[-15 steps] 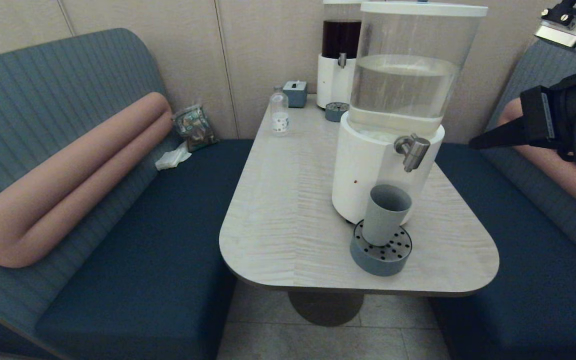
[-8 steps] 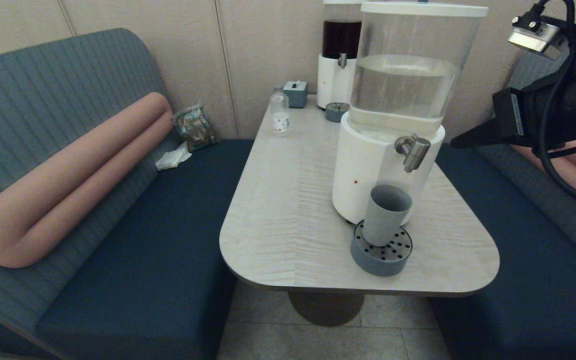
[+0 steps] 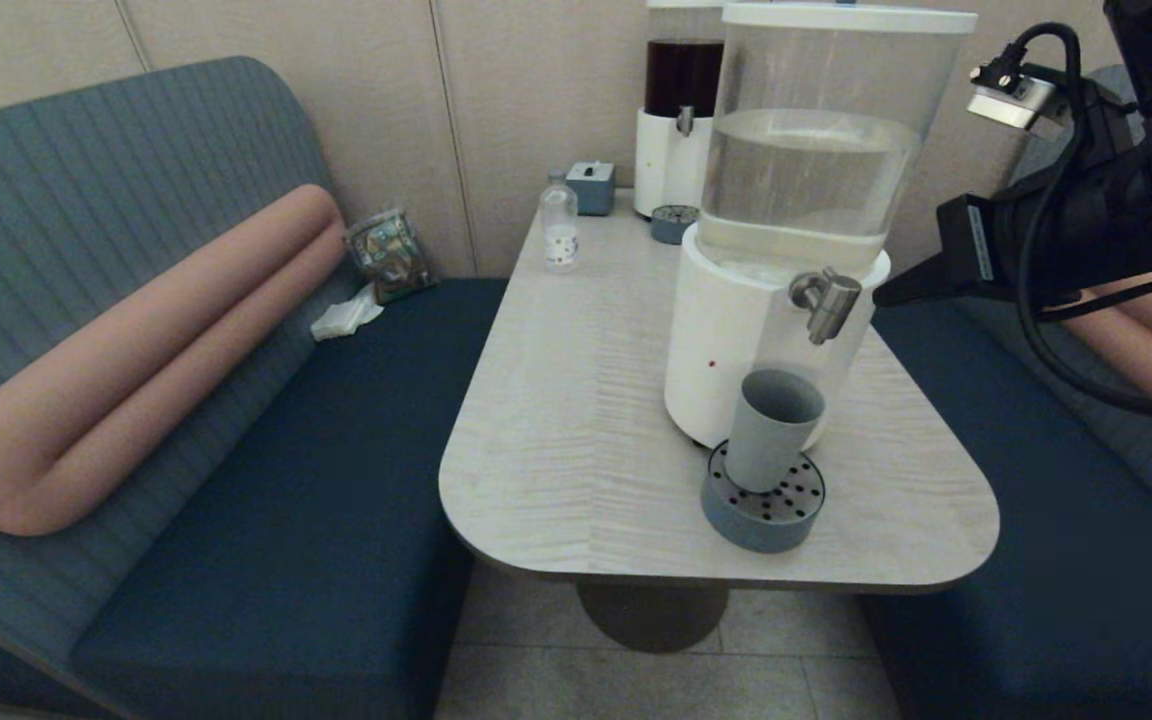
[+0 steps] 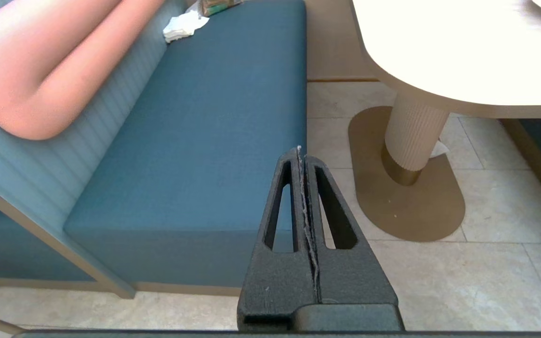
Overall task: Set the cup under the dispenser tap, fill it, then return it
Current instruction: Turn on the faucet
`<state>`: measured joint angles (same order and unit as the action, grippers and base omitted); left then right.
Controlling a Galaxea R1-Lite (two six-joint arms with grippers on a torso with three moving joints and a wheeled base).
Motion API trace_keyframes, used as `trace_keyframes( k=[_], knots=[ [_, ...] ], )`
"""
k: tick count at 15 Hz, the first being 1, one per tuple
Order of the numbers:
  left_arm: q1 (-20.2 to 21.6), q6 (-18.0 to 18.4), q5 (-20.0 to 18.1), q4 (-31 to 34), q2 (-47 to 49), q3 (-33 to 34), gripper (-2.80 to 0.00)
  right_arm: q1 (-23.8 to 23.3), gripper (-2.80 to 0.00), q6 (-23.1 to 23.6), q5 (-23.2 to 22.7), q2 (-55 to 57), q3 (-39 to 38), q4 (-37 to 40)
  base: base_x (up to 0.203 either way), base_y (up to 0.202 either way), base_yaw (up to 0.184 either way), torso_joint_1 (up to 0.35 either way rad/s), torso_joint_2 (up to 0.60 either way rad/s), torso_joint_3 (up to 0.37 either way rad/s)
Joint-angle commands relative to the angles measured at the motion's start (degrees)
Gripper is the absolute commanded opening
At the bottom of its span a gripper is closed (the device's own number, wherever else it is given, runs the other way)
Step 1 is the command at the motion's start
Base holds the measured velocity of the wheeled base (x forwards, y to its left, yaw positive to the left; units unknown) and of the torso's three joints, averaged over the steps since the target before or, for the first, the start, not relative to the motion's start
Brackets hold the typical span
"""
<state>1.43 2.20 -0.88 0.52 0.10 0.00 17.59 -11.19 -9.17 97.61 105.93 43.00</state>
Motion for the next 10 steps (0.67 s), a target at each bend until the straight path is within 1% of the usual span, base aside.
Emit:
trace_keyframes(
  k=[1,10],
  knots=[
    [0.00,0.00,0.00,0.00,0.08,0.09,-2.80,-0.22,-2.80,-0.06,-0.06,0.91,0.23,0.25,0.000,0.000,0.000,0.000,0.00,0.000],
    [0.00,0.00,0.00,0.00,0.08,0.09,-2.80,-0.44,-2.80,-0.06,0.18,0.65,1.27,-2.51,0.000,0.000,0.000,0.000,0.00,0.000]
  ],
)
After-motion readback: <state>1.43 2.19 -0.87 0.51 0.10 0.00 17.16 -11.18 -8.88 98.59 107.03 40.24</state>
